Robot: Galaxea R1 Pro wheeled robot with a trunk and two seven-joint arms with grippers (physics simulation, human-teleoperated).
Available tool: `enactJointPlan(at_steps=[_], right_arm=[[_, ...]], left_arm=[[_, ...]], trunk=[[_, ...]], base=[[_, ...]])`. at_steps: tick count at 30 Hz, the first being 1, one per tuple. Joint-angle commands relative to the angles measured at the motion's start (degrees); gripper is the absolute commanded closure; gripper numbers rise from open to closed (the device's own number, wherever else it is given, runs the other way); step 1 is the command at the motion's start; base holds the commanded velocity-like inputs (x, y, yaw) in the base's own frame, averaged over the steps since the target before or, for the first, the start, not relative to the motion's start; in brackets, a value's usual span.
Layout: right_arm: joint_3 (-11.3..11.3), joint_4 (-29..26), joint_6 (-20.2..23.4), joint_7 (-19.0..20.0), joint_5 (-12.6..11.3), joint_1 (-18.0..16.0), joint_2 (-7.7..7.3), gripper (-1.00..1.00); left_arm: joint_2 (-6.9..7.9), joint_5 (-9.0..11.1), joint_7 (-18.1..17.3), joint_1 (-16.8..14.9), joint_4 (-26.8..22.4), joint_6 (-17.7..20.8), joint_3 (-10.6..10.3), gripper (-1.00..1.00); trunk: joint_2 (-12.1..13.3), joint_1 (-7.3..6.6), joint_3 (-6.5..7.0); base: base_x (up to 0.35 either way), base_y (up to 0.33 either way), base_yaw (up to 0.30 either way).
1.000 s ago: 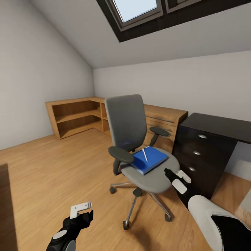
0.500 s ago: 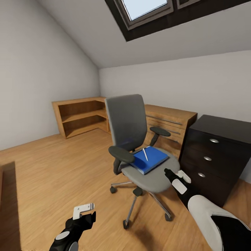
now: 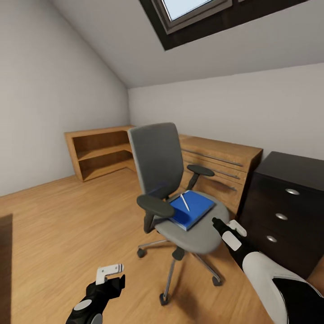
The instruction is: In the bedroom, organize the workspace by keeping the computer under the desk, ensuring the monitor is on the desk, placing the keyboard on the desk next to the monitor, placing the mouse on the desk next to the keyboard, moving the folder from the swivel chair onto the desk next to the mouse, stacking the notebook on top of the folder with the pen on top of the notebook, and positioning the swivel chair next to the desk.
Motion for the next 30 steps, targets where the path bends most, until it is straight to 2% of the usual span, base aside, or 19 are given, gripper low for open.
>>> enactJointPlan(at_steps=[1, 18, 22, 30], right_arm=[[0.01, -0.04, -0.12, 0.1, -0.64, -0.03, 0.04, -1.0], [0.01, -0.04, -0.18, 0.15, -0.64, -0.03, 0.04, -1.0], [0.01, -0.04, -0.2, 0.14, -0.64, -0.03, 0.02, -1.0], [0.01, -0.04, -0.2, 0.11, -0.64, -0.03, 0.02, -1.0]], left_arm=[[-0.01, 0.58, 0.53, -0.02, -0.06, 0.09, -0.08, -1.0], [0.0, 0.63, 0.53, -0.02, -0.05, 0.15, -0.09, -1.0], [-0.02, 0.63, 0.51, -0.02, 0.01, 0.2, -0.09, -1.0], [-0.02, 0.63, 0.48, -0.02, 0.04, 0.24, -0.09, -1.0]], trunk=[[-0.02, 0.03, -0.05], [-0.02, 0.03, -0.05], [-0.02, 0.03, -0.05], [-0.02, 0.03, -0.05]], base=[[0.322, 0.0, 0.0], [0.298, 0.028, 0.0], [-0.045, 0.007, 0.0], [-0.266, 0.001, 0.0]])
